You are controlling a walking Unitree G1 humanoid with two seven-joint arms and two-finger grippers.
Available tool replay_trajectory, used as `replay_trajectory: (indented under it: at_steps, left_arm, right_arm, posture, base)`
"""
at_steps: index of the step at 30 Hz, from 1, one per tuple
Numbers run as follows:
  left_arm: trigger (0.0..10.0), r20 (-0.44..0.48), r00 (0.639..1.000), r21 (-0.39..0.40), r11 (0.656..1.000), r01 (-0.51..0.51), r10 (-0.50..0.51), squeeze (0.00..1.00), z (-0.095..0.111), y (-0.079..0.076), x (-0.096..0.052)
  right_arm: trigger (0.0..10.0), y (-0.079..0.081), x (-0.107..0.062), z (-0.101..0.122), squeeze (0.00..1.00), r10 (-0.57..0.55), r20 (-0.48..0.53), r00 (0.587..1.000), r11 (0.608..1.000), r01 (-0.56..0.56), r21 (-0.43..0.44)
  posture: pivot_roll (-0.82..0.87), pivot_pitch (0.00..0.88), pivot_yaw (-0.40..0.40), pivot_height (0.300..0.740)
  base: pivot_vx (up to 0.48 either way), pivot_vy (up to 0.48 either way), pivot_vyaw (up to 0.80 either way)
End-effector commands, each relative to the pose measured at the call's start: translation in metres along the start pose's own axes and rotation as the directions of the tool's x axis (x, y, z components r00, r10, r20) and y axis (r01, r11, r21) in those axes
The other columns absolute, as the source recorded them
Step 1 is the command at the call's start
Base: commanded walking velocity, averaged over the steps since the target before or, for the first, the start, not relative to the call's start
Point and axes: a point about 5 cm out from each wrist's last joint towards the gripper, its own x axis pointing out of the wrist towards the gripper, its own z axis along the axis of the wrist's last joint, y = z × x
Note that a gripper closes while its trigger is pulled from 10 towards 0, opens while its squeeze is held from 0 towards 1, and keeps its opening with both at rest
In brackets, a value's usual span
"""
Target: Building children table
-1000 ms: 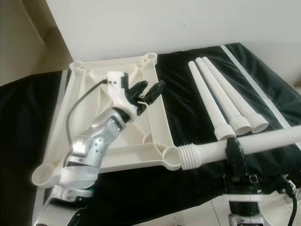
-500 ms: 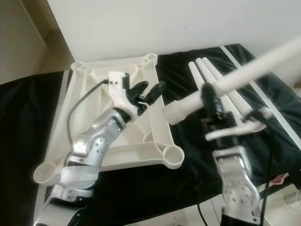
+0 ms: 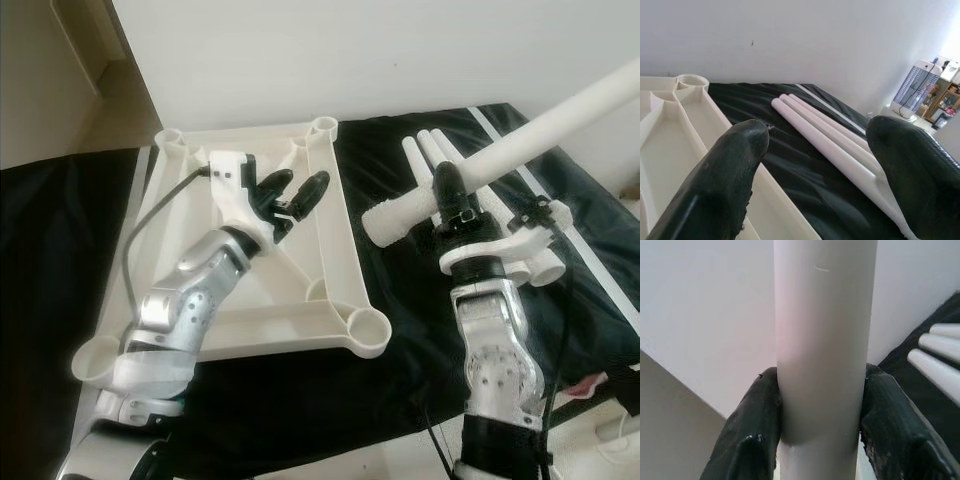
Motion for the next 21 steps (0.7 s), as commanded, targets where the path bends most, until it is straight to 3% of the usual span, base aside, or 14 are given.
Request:
replay_trajectory:
  at_steps: [1, 2, 3, 4, 5, 7, 9, 10, 11, 14, 16, 21]
  left_arm:
    - [10.0, -0.002, 0.999, 0.006, 0.999, 0.032, -0.032, 0.0, 0.001, -0.002, 0.003]
    - [10.0, -0.002, 0.999, 0.006, 0.999, 0.032, -0.032, 0.0, 0.001, -0.002, 0.003]
    - [10.0, -0.01, 0.999, -0.002, 0.999, 0.038, -0.038, 0.0, 0.0, -0.003, 0.004]
    - [10.0, -0.013, 0.999, -0.002, 0.999, 0.04, -0.04, 0.0, 0.0, -0.004, 0.005]
    - [10.0, -0.013, 0.999, -0.002, 0.999, 0.04, -0.04, 0.0, 0.0, -0.004, 0.005]
    - [10.0, -0.021, 0.999, -0.004, 0.999, 0.04, -0.04, 0.0, -0.001, -0.003, 0.005]
    - [10.0, -0.021, 0.999, -0.004, 0.999, 0.04, -0.04, 0.0, -0.001, -0.003, 0.005]
    - [10.0, -0.036, 0.999, -0.018, 0.999, 0.033, -0.033, 0.0, -0.002, -0.002, 0.005]
    - [10.0, -0.036, 0.999, -0.018, 0.999, 0.033, -0.033, 0.0, -0.002, -0.002, 0.005]
    - [10.0, -0.078, 0.997, -0.023, 1.0, 0.02, -0.022, 0.0, -0.008, 0.0, 0.006]
    - [10.0, -0.078, 0.997, -0.023, 1.0, 0.02, -0.022, 0.0, -0.008, 0.0, 0.006]
    - [10.0, -0.118, 0.993, -0.023, 1.0, 0.001, -0.004, 0.0, -0.013, 0.004, 0.005]
  right_arm:
    - [10.0, 0.011, 0.008, 0.002, 0.0, 0.052, 0.009, 0.999, 0.991, -0.051, -0.126]
    - [10.0, 0.011, 0.008, 0.002, 0.0, 0.052, 0.009, 0.999, 0.991, -0.051, -0.126]
    - [10.0, 0.02, 0.013, 0.003, 0.0, 0.091, -0.002, 0.996, 0.946, -0.087, -0.313]
    - [10.0, 0.025, 0.016, 0.004, 0.0, 0.118, -0.005, 0.993, 0.91, -0.11, -0.399]
    - [10.0, 0.025, 0.016, 0.004, 0.0, 0.118, -0.005, 0.993, 0.91, -0.11, -0.399]
    - [10.0, 0.032, 0.019, 0.008, 0.0, 0.157, 0.0, 0.988, 0.857, -0.136, -0.497]
    - [10.0, 0.032, 0.019, 0.008, 0.0, 0.157, 0.0, 0.988, 0.857, -0.136, -0.497]
    - [10.0, 0.038, 0.024, 0.013, 0.0, 0.185, 0.016, 0.983, 0.807, -0.142, -0.573]
    - [10.0, 0.038, 0.024, 0.013, 0.0, 0.185, 0.016, 0.983, 0.807, -0.142, -0.573]
    - [10.0, 0.047, 0.033, 0.016, 0.0, 0.225, 0.024, 0.974, 0.748, -0.157, -0.644]
    - [10.0, 0.047, 0.033, 0.016, 0.0, 0.225, 0.024, 0.974, 0.748, -0.157, -0.644]
    - [10.0, 0.053, 0.04, 0.013, 0.0, 0.239, 0.035, 0.97, 0.704, -0.148, -0.694]
  posture:
    - [-0.05, 0.0, 0.009, 0.74]
    - [-0.05, 0.0, 0.009, 0.74]
    - [-0.06, 0.0, 0.015, 0.74]
    - [-0.06, 0.0, 0.019, 0.74]
    - [-0.06, 0.0, 0.019, 0.74]
    - [-0.06, 0.0, 0.025, 0.74]
    - [-0.06, 0.0, 0.025, 0.74]
    - [-0.06, 0.0, 0.028, 0.74]
    - [-0.06, 0.0, 0.028, 0.74]
    - [-0.06, 0.0, 0.031, 0.74]
    - [-0.06, 0.0, 0.031, 0.74]
    - [-0.05, 0.0, 0.034, 0.74]
  base:
    - [0.0, 0.0, 0.0]
    - [0.0, 0.0, 0.0]
    - [0.0, 0.0, 0.0]
    - [0.0, 0.0, 0.0]
    - [0.0, 0.0, 0.0]
    - [0.0, 0.0, 0.0]
    - [0.0, 0.0, 0.0]
    - [0.0, 0.0, 0.0]
    - [0.0, 0.0, 0.0]
    - [0.0, 0.0, 0.0]
    - [0.0, 0.0, 0.0]
    - [0.0, 0.0, 0.0]
